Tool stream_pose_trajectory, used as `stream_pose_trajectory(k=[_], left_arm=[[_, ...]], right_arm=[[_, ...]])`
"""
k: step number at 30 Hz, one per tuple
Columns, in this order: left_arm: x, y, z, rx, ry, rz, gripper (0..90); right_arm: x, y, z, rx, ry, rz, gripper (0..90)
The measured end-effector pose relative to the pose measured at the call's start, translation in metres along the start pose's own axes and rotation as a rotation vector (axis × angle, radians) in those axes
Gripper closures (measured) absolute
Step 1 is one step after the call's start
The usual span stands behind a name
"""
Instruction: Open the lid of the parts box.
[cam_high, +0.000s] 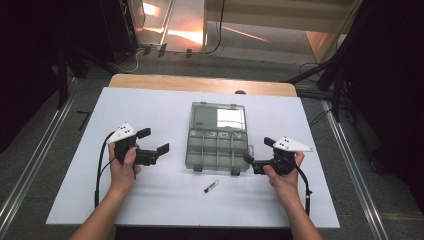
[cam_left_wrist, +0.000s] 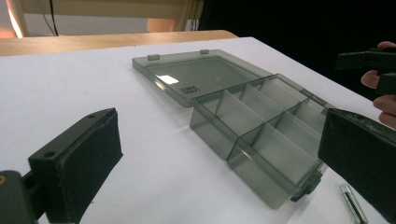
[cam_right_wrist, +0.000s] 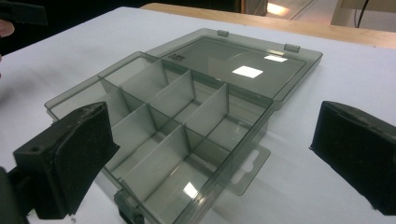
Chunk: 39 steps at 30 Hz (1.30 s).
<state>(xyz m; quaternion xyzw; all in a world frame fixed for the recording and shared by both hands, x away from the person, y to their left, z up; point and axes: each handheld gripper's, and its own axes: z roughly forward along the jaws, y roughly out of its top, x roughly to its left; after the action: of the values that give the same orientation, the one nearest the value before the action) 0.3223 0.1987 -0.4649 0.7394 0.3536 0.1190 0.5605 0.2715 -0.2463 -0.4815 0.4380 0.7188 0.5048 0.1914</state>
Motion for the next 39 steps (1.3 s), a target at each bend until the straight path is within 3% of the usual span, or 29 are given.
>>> stream_pose_trajectory(k=[9, 21, 39], left_arm=[[0.002, -0.011, -0.019, -0.023, 0.011, -0.001, 0.0], [0.008, -0.020, -0.047, -0.056, 0.059, -0.002, 0.0], [0.009, -0.039, -0.081, -0.079, 0.121, 0.034, 0.0]], right_arm=[[0.010, -0.007, -0.003, 0.017, 0.015, -0.006, 0.0], [0.024, -0.013, -0.007, 0.035, 0.053, -0.029, 0.0], [0.047, -0.011, 0.002, 0.064, 0.118, -0.091, 0.1]])
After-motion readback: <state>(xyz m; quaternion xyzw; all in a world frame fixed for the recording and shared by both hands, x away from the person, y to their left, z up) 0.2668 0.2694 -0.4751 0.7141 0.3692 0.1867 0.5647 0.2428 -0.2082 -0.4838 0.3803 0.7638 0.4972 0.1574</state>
